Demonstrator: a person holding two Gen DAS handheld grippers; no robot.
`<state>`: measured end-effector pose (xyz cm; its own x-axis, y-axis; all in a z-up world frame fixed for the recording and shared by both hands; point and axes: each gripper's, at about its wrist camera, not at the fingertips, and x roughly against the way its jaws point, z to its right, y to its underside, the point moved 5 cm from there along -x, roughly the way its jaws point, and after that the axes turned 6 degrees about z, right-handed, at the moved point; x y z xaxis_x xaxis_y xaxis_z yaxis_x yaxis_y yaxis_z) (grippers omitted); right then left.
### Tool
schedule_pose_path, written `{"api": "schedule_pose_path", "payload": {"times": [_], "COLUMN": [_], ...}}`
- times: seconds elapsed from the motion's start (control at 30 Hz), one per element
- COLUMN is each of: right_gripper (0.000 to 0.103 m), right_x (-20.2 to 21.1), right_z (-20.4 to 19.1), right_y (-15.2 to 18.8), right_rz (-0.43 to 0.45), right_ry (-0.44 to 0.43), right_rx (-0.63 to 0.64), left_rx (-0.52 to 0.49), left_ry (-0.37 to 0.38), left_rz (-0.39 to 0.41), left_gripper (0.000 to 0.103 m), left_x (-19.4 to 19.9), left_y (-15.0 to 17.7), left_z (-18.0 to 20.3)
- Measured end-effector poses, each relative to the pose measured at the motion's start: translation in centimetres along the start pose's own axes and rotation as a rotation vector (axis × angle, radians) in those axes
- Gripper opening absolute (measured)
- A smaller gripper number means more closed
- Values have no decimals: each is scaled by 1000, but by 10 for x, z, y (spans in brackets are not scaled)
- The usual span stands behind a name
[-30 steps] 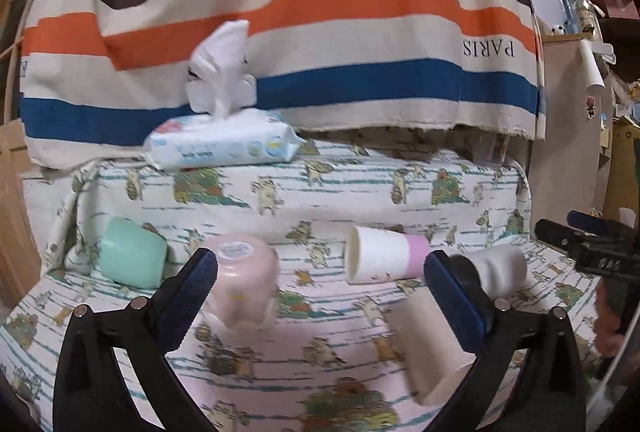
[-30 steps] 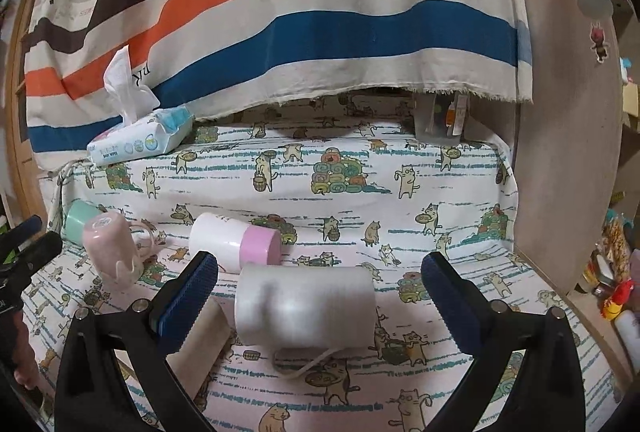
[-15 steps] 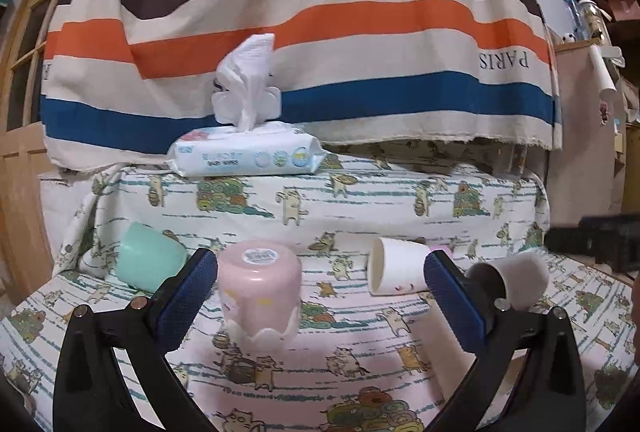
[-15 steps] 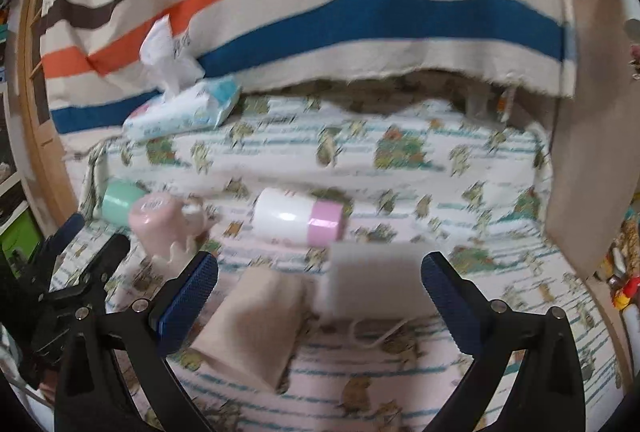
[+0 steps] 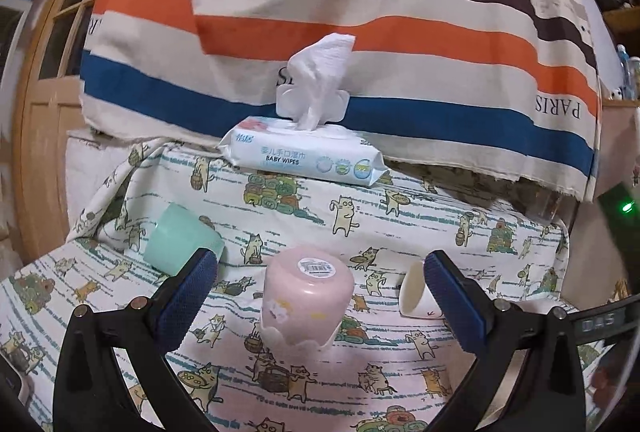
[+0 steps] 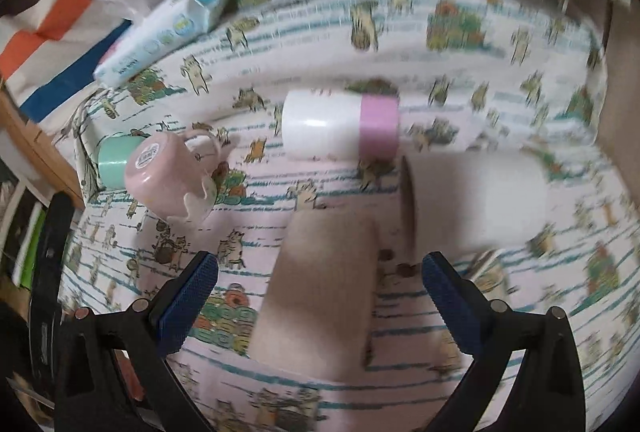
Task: Flip cup upside down
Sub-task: 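Carry the beige cup toward the right tool while the right tool grasps it, then rotate the beige cup with the right tool so its rim faces down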
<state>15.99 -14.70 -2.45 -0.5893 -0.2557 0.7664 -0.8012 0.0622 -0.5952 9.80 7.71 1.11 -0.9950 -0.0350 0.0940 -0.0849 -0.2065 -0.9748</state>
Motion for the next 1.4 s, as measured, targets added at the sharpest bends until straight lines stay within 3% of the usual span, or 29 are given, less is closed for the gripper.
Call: {"api": "schedule_pose_path", "payload": {"times": [0.1, 0.37, 0.5, 0.7, 1.0, 1.4], "right_gripper": [91, 85, 72, 69, 69, 69], "right_x": [-18, -49, -60, -65, -21, 22], "right_z": [-2, -3, 2, 1, -12, -20], "right_y": [2, 2, 2, 5, 0, 9], "right_rz": [-61, -130, -152, -168, -15, 167], "right_ry": [2, 64, 93, 100, 77, 107], "right_rx": [-33, -21, -15, 21, 129, 258], "left_rx": [12, 49, 70, 51, 54, -29], "left_ry": [2, 10, 4, -2, -9, -9], "left_rz": [-10, -15, -21, -39, -31, -2], "left_gripper": [103, 103, 103, 103, 103, 103], "left_x": [-1, 0, -1, -3, -3, 3], "left_y": [0, -3, -2, 1, 0, 0], "left_z": [-2, -7, -10, -7, -10, 4]}}
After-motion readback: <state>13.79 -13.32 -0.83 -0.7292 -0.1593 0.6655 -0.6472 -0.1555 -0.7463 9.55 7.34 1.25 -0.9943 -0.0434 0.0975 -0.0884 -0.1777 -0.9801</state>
